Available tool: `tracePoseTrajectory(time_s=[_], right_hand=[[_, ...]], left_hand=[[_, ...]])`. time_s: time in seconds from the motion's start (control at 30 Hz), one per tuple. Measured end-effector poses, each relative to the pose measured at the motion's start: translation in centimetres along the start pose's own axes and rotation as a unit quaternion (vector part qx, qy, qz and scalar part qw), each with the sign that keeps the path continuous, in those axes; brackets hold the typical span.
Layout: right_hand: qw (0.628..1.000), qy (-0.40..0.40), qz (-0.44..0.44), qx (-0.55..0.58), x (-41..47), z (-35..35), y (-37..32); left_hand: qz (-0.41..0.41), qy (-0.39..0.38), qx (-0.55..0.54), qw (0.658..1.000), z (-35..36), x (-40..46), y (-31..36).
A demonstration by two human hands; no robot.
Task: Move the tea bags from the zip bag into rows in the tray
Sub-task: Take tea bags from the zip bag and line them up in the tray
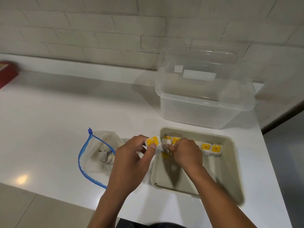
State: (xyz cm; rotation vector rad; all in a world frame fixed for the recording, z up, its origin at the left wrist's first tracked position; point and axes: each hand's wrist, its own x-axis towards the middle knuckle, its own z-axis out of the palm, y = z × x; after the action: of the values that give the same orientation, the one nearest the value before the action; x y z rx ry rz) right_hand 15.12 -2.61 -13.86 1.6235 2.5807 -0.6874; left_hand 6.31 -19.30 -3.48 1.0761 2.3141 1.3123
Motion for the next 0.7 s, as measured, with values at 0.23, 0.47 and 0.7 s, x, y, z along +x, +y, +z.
tracePoseTrajectory(time_s=[0.23, 0.47, 0.7], right_hand=[[0.997, -0.067, -0.025, -0.008, -0.7, 0.9, 0.3], [0.998, -0.055, -0.016, 0.026, -0.1, 0.6, -0.6], [0.992, -0.059, -0.058, 0.090, -2.4, -3.0, 0.0]], left_hand=[[0.005, -0.003, 0.004, 1.000, 0.5, 0.0, 0.1], [0.002, 0.002, 0.004, 1.000, 0.6, -0.1, -0.4], [-0.015, -0.035, 0.021, 0.999, 2.1, 0.4, -1.7]])
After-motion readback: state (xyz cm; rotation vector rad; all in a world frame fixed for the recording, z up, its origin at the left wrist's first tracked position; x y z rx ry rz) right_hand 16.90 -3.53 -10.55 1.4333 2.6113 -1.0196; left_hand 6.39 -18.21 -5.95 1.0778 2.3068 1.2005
